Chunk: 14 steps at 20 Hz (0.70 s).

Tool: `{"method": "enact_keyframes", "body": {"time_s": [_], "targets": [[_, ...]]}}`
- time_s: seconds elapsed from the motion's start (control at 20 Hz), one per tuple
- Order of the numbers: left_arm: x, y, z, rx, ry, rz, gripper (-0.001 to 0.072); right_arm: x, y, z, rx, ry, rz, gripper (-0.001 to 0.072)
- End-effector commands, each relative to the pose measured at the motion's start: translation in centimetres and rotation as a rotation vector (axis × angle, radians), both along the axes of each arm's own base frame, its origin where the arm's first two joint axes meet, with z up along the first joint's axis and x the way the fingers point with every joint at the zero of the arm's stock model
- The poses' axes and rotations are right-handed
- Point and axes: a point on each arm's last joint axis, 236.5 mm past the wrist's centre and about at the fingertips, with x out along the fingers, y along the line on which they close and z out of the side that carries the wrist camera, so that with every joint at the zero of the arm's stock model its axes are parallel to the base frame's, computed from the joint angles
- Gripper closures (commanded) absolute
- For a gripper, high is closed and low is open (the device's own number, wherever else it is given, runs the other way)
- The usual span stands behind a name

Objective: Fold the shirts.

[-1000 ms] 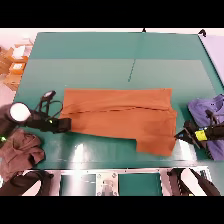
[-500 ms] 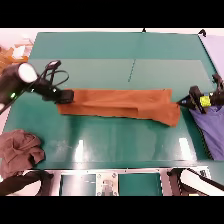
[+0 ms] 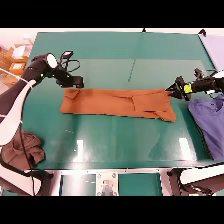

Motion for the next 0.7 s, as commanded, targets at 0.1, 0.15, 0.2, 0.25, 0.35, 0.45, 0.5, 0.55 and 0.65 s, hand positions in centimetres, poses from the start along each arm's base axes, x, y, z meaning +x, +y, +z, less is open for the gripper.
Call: {"method": "enact_keyframes", "body": {"time_s": [0.1,0.15,0.2,0.25,0.35,0.45,0.5,0.55,0.65], "targets": [[1.2,6.6,4.0,0.109,0.024,0.046,0.0061,-1.5,-4.2,2.4,-0.030,-0.048,0.177,0.0122],[0.9,7.7,4.6,0.105,0.048,0.078,0.0061,-2.4,-5.1,1.5,-0.060,-0.034,0.205,0.0122],[0.6,8.5,4.7,0.104,0.065,0.093,0.0061,-3.4,-5.8,0.3,-0.078,-0.014,0.228,0.0122],[0.3,9.1,4.6,0.104,0.081,0.103,0.0064,-4.1,-5.8,-0.9,-0.073,-0.007,0.249,0.0122],[-0.4,9.6,4.4,0.107,0.111,0.104,0.0690,-5.2,-4.7,-3.5,-0.019,0.018,0.284,0.0122],[-0.6,9.6,4.3,0.106,0.119,0.100,0.0685,-5.4,-3.2,-5.0,0.061,0.011,0.301,0.0122],[-0.6,9.3,4.4,0.102,0.119,0.097,0.0685,-5.2,-2.5,-5.5,0.101,0.006,0.299,0.0122],[-0.5,9.0,4.4,0.087,0.118,0.095,0.0685,-5.0,-1.8,-6.0,0.130,0.006,0.299,0.0122],[-0.5,7.7,4.7,0.029,0.118,0.089,0.0685,-4.4,0.1,-6.4,0.178,-0.009,0.321,0.0122]]}}
